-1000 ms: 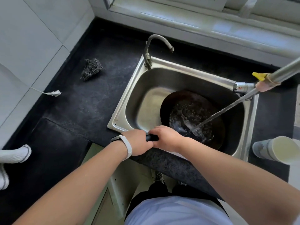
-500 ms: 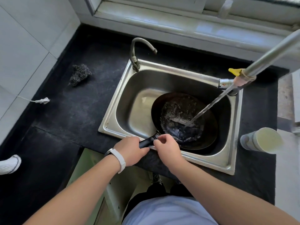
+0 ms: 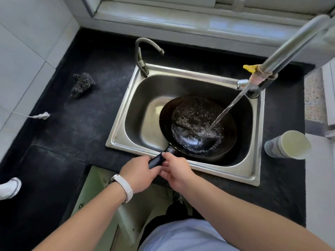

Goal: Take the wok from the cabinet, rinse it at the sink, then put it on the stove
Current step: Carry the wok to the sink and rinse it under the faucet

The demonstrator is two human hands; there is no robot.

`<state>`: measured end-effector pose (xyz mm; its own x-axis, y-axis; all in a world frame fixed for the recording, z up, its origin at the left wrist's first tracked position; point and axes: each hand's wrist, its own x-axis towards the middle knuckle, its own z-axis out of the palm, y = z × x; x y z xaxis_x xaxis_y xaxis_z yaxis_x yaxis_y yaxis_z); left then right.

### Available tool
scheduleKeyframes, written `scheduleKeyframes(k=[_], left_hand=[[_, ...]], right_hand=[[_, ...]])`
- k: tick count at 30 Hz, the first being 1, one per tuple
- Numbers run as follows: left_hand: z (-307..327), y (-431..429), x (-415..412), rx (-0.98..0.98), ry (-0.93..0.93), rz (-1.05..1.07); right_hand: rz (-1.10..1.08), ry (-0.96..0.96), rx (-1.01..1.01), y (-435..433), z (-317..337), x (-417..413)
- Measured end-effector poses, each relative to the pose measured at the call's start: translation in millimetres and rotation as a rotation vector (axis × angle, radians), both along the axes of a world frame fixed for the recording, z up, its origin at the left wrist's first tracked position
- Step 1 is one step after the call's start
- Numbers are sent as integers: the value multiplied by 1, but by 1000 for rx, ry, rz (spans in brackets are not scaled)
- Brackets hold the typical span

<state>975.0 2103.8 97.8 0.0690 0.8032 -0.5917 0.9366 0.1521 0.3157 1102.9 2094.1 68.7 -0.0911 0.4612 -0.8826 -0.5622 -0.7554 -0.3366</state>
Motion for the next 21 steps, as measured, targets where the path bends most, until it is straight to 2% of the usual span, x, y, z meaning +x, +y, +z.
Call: scheduleKeyframes(k=[6,11,16,21], left_hand=[[-2,-22,-10,31,-30,31],[-5,-42,-21,63,-71,84],[-14,-51,-23,85,-113,117],[-25,-63,-23,110,-139,150]], right_hand=[[119,-35,-16,-7,-2,-6],[230,43,29,-14,1,-9],[215,22,45,-17,-3,-11],[156,82,54,-20,-6,-11]])
